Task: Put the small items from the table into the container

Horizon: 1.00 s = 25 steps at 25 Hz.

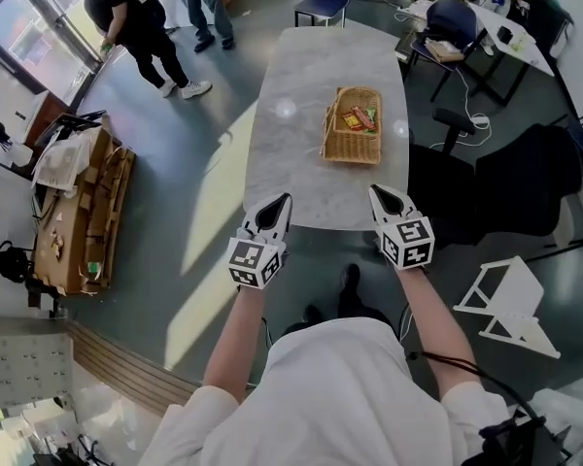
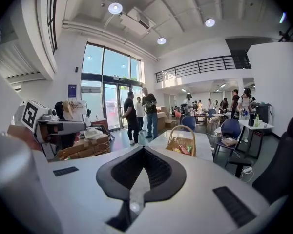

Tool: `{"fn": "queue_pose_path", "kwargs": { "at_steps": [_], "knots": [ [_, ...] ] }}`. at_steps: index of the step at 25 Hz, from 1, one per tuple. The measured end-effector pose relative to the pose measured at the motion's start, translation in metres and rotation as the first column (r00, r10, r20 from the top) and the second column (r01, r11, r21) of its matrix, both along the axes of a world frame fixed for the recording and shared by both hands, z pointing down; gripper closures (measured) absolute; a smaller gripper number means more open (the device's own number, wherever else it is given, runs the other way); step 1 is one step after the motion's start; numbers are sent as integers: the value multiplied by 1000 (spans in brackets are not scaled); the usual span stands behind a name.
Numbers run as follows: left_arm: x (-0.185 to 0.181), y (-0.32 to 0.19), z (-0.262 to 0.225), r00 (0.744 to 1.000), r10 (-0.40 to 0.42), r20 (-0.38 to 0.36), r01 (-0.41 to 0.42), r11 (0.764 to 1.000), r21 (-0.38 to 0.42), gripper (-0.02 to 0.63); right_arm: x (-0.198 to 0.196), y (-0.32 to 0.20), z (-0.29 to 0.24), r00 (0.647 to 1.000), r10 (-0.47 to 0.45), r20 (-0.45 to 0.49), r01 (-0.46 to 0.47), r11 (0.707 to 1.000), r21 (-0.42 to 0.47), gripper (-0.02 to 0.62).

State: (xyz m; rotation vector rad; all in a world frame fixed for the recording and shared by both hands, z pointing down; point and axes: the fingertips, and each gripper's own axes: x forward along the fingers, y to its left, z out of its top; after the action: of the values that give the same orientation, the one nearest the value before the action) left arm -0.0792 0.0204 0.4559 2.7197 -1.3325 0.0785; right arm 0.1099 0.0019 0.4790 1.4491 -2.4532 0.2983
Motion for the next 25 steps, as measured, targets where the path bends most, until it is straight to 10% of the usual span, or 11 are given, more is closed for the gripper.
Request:
{"fn": "queue_pose_path", "kwargs": {
  "at_steps": [25],
  "knots": [
    [78, 100, -48, 996, 74, -50, -72, 997, 36, 600, 16, 109, -61, 999, -20, 28, 16, 994, 112, 583]
  ]
}}
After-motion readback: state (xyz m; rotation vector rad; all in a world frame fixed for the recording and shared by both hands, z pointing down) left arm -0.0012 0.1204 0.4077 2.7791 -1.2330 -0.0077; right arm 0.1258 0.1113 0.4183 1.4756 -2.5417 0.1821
